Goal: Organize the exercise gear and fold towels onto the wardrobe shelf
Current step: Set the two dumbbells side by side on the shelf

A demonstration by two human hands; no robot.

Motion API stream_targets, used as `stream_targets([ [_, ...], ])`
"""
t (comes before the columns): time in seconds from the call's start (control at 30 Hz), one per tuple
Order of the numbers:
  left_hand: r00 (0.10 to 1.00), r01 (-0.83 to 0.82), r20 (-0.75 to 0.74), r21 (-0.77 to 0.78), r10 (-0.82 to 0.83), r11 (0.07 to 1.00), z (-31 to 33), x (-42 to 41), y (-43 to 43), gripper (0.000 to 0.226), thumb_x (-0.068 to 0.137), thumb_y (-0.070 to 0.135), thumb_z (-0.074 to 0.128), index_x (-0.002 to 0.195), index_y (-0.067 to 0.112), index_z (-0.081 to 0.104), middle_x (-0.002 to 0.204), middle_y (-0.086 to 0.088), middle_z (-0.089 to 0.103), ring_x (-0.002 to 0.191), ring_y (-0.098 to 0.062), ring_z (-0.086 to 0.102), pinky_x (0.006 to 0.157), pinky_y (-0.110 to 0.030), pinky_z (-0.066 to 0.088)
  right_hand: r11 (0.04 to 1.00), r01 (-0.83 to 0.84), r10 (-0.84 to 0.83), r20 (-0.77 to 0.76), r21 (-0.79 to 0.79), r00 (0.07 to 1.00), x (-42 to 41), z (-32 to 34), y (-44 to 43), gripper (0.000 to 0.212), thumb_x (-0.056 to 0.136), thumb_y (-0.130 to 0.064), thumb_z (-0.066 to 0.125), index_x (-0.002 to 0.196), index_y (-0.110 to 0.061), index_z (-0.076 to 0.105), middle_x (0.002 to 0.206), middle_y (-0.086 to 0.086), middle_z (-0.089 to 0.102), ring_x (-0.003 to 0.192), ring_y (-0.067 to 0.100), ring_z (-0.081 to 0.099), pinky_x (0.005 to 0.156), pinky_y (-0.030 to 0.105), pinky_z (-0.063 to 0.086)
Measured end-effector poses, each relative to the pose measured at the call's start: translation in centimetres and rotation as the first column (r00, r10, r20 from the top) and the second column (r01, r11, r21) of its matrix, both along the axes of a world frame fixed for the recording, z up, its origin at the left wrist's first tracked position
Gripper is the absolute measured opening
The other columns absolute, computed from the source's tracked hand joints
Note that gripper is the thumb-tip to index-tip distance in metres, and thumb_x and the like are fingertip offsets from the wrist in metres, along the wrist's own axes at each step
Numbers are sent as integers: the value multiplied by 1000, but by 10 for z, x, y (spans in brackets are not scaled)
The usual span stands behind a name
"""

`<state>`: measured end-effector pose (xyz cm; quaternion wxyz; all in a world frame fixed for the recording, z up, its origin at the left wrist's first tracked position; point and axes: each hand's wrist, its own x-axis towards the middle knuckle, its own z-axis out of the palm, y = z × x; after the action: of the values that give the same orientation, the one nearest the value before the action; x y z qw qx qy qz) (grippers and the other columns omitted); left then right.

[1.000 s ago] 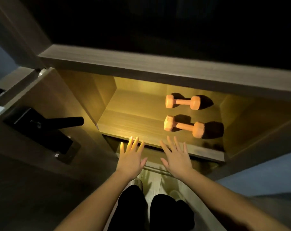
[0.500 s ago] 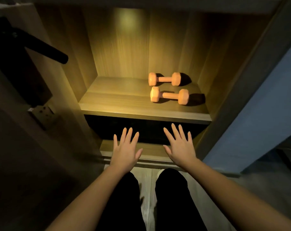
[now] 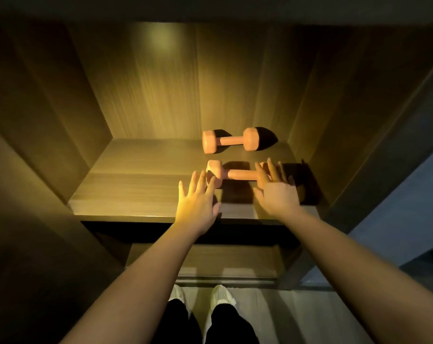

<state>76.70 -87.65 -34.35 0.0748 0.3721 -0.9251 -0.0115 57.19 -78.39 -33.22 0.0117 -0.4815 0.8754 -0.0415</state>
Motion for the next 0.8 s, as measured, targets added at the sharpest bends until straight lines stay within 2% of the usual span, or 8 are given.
stream_targets([
  [0.07, 1000, 18, -11, 1, -18, 1000, 0, -26, -21, 76, 98, 45, 41, 155, 22, -2, 164, -8, -1, 150, -30, -6, 119, -56, 9, 1000, -11, 10, 51, 20, 999, -20, -4, -17, 66, 101, -35, 41, 154, -34, 3, 163, -2, -9, 150, 29, -3, 118, 54, 17],
  [0.17, 999, 45, 18, 12, -46, 999, -4, -57, -45, 71, 99, 41, 40, 156, 21, 1, 163, -10, -5, 150, -32, -7, 120, -53, 11, 998, -18, 25, 116, -65, 993, -39, -9, -33, 60, 97, -26, 51, 151, -30, 24, 162, -4, 9, 146, 28, 19, 113, 49, 34],
  [0.23, 999, 43, -23, 5, -43, 999, -8, -68, -54, 61, 98, 35, 44, 153, 21, 19, 160, -11, 14, 148, -34, 8, 117, -49, 23, 990, -40, 55, 117, -132, 992, -42, -12, -38, 55, 94, -25, 58, 145, -26, 35, 154, -3, 25, 137, 26, 35, 104, 41, 44],
  [0.3, 997, 50, -56, -48, -52, 998, -11, -71, -59, 50, 95, 29, 50, 142, 20, 37, 148, -10, 35, 139, -32, 27, 107, -44, 37, 983, -56, 79, 127, -177, 989, -44, -16, -38, 54, 92, -24, 61, 141, -25, 39, 148, -4, 30, 131, 24, 41, 99, 37, 47],
  [0.43, 985, 144, -73, -130, -154, 981, -15, -62, -70, 42, 91, 27, 53, 131, 18, 47, 138, -8, 42, 128, -32, 37, 95, -43, 45, 984, -83, 110, 170, -156, 979, -39, -11, -33, 58, 90, -26, 64, 142, -26, 38, 146, -7, 27, 129, 22, 41, 101, 35, 45],
  [0.53, 985, 170, -8, -128, -172, 977, -13, -46, -87, 47, 93, 28, 51, 138, 22, 39, 147, -8, 34, 135, -33, 31, 101, -47, 41, 981, -153, 180, 275, -119, 944, -26, -6, -25, 66, 87, -35, 66, 144, -30, 33, 144, -7, 28, 124, 18, 46, 101, 35, 46],
  [0.67, 990, 82, 122, -48, -76, 995, -5, -28, -104, 65, 95, 18, 52, 149, 33, 18, 163, -1, 0, 150, -32, 3, 117, -51, 24, 946, -297, 324, 343, -129, 882, -2, -10, -18, 83, 79, -50, 69, 145, -42, 20, 137, -8, 40, 103, 8, 54, 82, 21, 45],
  [0.8, 998, 2, 61, 84, -7, 996, 6, -19, -97, 60, 96, 15, 45, 151, 29, 24, 164, 0, -8, 150, -26, -11, 121, -50, 10, 921, -365, 387, 398, -133, 832, 17, -20, -30, 89, 75, -50, 76, 142, -46, 17, 138, -6, 49, 117, 16, 56, 91, 30, 47],
])
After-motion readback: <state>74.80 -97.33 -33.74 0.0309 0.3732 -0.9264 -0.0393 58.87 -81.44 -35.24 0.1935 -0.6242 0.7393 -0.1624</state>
